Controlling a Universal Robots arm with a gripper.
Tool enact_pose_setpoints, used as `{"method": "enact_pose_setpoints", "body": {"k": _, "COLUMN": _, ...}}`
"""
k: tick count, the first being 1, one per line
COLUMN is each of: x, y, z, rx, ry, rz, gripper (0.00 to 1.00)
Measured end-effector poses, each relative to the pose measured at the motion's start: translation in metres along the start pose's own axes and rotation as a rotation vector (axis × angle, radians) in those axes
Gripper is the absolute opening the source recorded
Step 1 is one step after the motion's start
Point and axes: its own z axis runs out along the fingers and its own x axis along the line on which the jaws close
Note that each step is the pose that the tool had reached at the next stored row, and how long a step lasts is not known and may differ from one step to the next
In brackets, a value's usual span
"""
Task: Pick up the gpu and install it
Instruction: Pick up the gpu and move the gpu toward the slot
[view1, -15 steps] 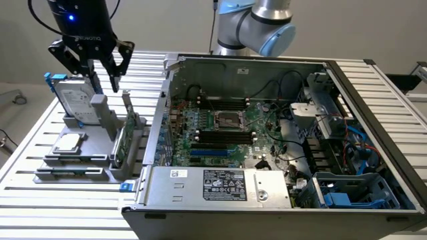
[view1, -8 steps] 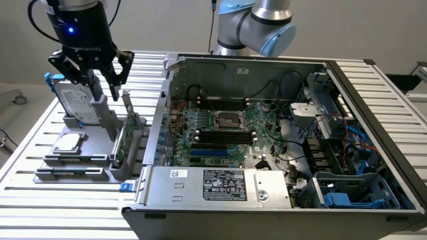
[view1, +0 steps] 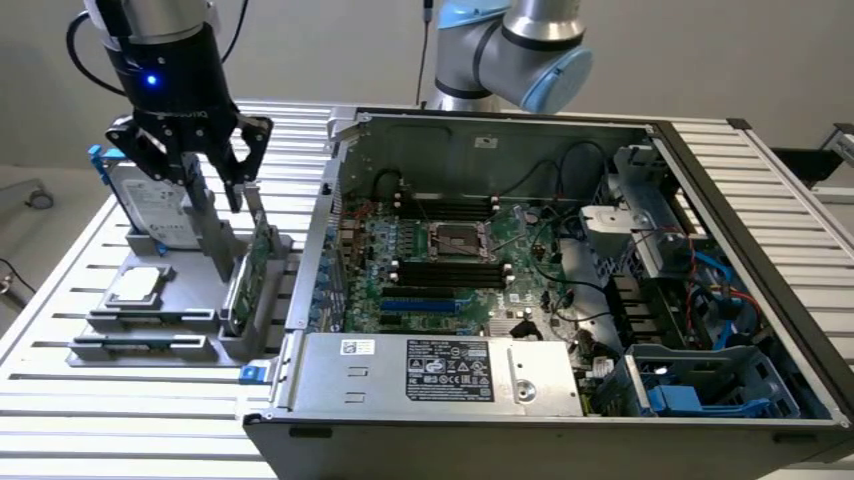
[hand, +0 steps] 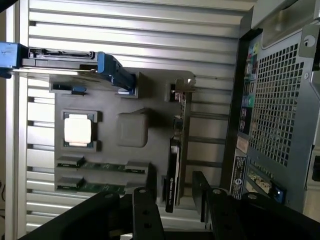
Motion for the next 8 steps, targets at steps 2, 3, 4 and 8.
{"method": "enact_pose_setpoints", "body": {"k": 2, "x": 0.0, "y": 0.0001, "z": 0.0036, "rx": 0.0, "ry": 0.0, "rz": 0.001, "gripper": 0.42}}
{"method": "enact_pose_setpoints", "body": {"k": 3, "x": 0.0, "y": 0.0001, "z": 0.0054, "rx": -0.0001, "ry": -0.0001, "rz": 0.002, "gripper": 0.42}}
{"method": "enact_pose_setpoints", "body": {"k": 4, "x": 0.0, "y": 0.0001, "z": 0.0072, "rx": -0.0001, "ry": 0.0001, "rz": 0.004, "gripper": 0.42}}
{"method": "enact_pose_setpoints", "body": {"k": 8, "x": 0.0, "y": 0.0002, "z": 0.0146, "rx": -0.0006, "ry": 0.0, "rz": 0.039, "gripper": 0.42}}
